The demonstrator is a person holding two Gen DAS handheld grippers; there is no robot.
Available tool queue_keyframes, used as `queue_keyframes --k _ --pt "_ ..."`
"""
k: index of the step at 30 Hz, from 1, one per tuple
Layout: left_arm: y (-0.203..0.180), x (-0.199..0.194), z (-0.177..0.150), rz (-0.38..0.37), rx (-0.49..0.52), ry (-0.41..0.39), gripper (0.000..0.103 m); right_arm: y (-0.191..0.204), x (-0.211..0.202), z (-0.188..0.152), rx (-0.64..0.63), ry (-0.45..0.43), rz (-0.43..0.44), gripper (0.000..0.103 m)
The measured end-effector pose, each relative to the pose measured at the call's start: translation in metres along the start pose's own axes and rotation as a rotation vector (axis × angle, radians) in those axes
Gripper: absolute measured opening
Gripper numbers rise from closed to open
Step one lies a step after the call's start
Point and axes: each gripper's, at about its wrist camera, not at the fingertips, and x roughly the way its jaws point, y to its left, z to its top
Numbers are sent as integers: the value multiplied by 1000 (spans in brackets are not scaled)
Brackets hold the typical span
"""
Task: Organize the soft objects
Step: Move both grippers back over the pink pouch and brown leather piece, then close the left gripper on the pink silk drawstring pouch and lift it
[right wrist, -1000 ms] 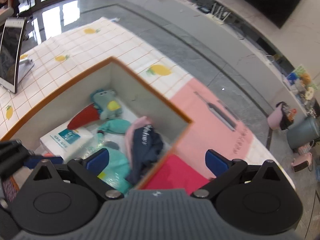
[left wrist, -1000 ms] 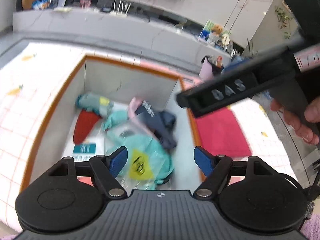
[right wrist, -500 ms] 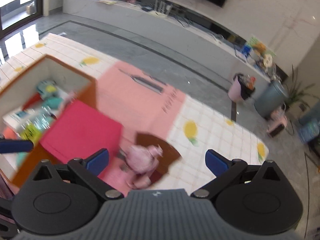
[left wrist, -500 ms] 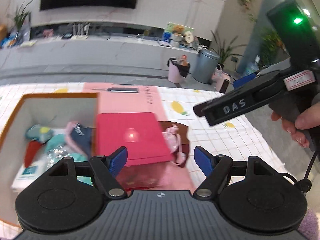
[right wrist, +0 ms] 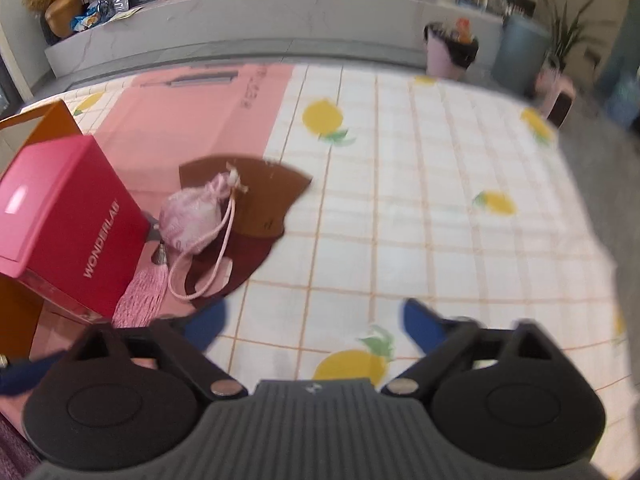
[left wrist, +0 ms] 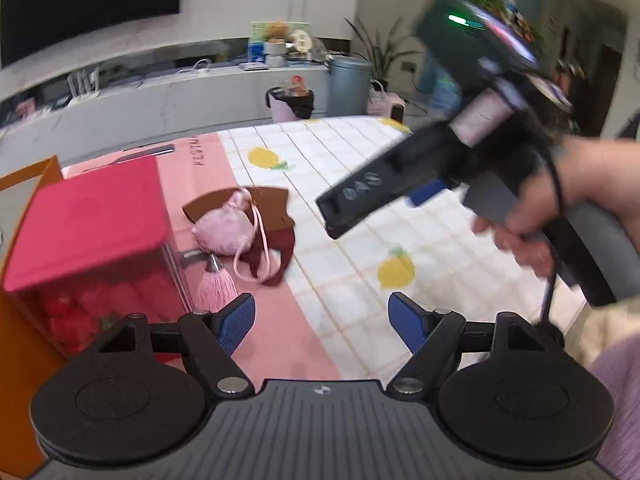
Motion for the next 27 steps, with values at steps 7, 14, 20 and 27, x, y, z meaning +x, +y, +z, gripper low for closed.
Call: queue_keyframes --k 7,14,20,27 --pt "-3 6 -18 47 62 -52 89 10 36 9 75 41 131 67" --pt "6 2 -22 52 40 -46 89 37 52 19 17 44 40 50" --pt "9 1 -22 56 15 -24 89 57 61 17 -69 42 -21 50" --pt "13 -5 -22 61 -16 -25 89 48 56 7 -85 0 -106 2"
